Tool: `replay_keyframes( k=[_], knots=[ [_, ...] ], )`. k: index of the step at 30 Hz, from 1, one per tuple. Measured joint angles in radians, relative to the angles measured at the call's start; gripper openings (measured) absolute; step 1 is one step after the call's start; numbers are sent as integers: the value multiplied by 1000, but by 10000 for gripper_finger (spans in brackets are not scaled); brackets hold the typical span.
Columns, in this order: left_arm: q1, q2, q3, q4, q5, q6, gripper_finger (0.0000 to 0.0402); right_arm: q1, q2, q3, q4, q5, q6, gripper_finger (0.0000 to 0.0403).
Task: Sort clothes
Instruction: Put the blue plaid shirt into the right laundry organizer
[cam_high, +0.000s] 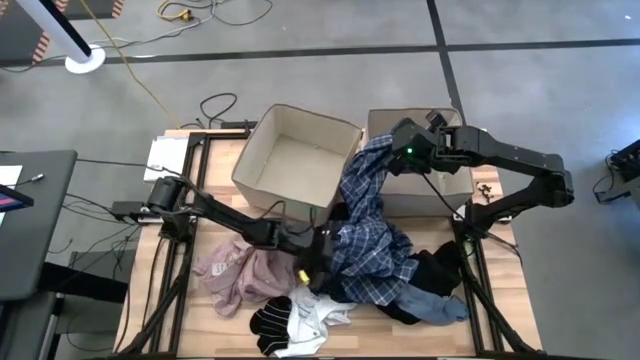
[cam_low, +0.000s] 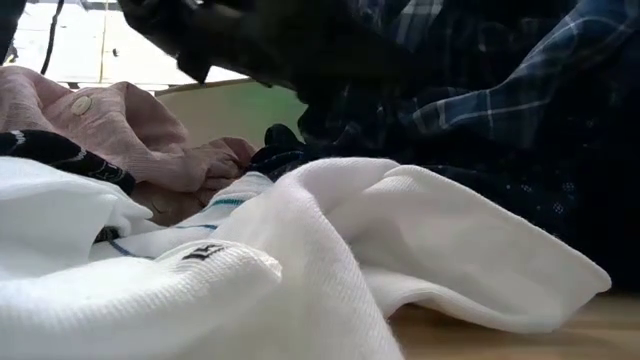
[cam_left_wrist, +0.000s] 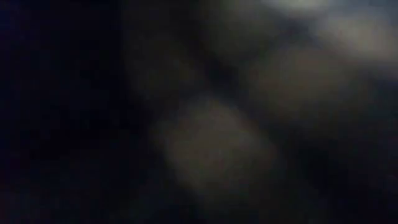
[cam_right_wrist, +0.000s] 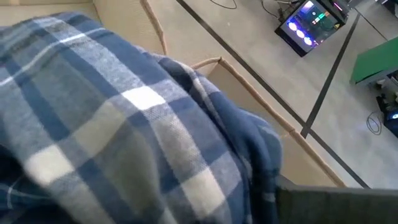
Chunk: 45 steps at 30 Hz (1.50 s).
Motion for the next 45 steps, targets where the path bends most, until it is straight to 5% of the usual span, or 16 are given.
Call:
replay_keyframes(
  k=[5, 11, 13, 28, 45],
  knots=[
    [2, 18, 103, -156, -145, 118, 276, 6, 0, 0, -7, -34, 0, 14],
    [2, 17, 185, -253, -155, 230, 57, 16, 0, 0, -14, -84, 2, 14],
    [0, 17, 208, -286, -154, 260, 18, 24, 0, 0, -15, -84, -6, 14],
    [108, -184, 586, -553, -316, 569, 1, -14, -76, 1, -129, 63, 148, 14],
    [411, 33, 1057, -785, -45, 492, 0, -162, 2, 1, -335, 80, 319, 29]
  ],
)
